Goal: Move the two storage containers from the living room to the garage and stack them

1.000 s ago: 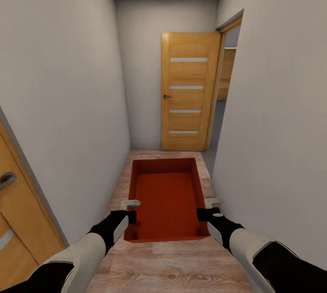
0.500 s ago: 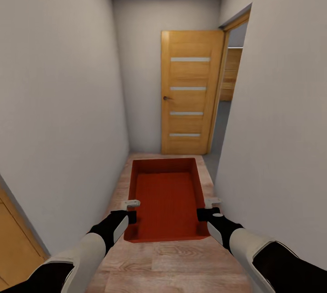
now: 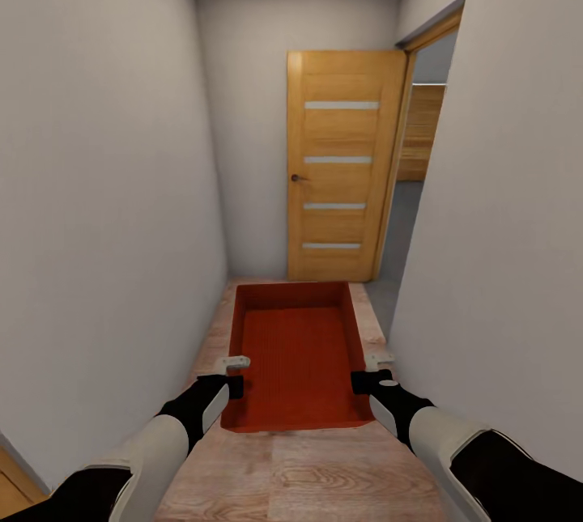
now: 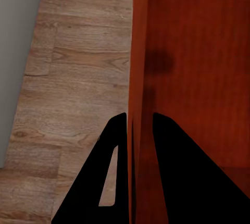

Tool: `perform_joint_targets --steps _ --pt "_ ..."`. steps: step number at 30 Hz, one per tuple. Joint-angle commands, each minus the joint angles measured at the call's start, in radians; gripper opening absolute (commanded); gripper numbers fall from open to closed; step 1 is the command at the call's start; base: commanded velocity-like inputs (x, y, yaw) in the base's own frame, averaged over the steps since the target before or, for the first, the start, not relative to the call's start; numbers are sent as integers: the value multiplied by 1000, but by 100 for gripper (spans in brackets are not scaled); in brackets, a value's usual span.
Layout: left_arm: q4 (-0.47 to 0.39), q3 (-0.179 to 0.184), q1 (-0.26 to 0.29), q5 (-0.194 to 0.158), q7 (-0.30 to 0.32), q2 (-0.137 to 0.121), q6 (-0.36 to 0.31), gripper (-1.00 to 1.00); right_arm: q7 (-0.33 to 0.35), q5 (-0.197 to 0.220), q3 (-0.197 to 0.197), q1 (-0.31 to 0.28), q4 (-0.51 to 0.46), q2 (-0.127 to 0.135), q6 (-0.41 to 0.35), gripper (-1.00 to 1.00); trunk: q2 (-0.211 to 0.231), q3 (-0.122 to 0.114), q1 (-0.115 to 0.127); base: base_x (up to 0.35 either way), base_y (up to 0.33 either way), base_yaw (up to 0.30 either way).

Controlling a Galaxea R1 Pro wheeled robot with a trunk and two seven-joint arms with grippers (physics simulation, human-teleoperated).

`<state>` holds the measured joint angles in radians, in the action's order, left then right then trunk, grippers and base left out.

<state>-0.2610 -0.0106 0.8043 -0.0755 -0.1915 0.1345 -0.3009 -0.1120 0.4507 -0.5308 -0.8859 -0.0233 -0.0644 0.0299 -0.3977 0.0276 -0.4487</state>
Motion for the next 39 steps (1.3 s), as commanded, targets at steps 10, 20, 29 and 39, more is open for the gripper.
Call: perform_joint_targets --steps 10,20,29,39 --pt "-6 1 1 29 -17 -3 -6 -100 -4 19 17 -2 25 0 5 -100 -2 2 -1 328 0 0" --pt "-6 1 0 29 -17 -3 -6 -100 -4 19 17 -1 25 0 5 -100 -2 2 -1 328 0 0" --pt "-6 1 1 29 -17 -3 -6 -100 -4 19 17 -2 25 0 5 -100 -2 2 -1 328 0 0" --pt "-6 1 0 29 -17 -3 -6 -100 -4 19 17 -1 25 0 5 -100 -2 2 -1 328 0 0"
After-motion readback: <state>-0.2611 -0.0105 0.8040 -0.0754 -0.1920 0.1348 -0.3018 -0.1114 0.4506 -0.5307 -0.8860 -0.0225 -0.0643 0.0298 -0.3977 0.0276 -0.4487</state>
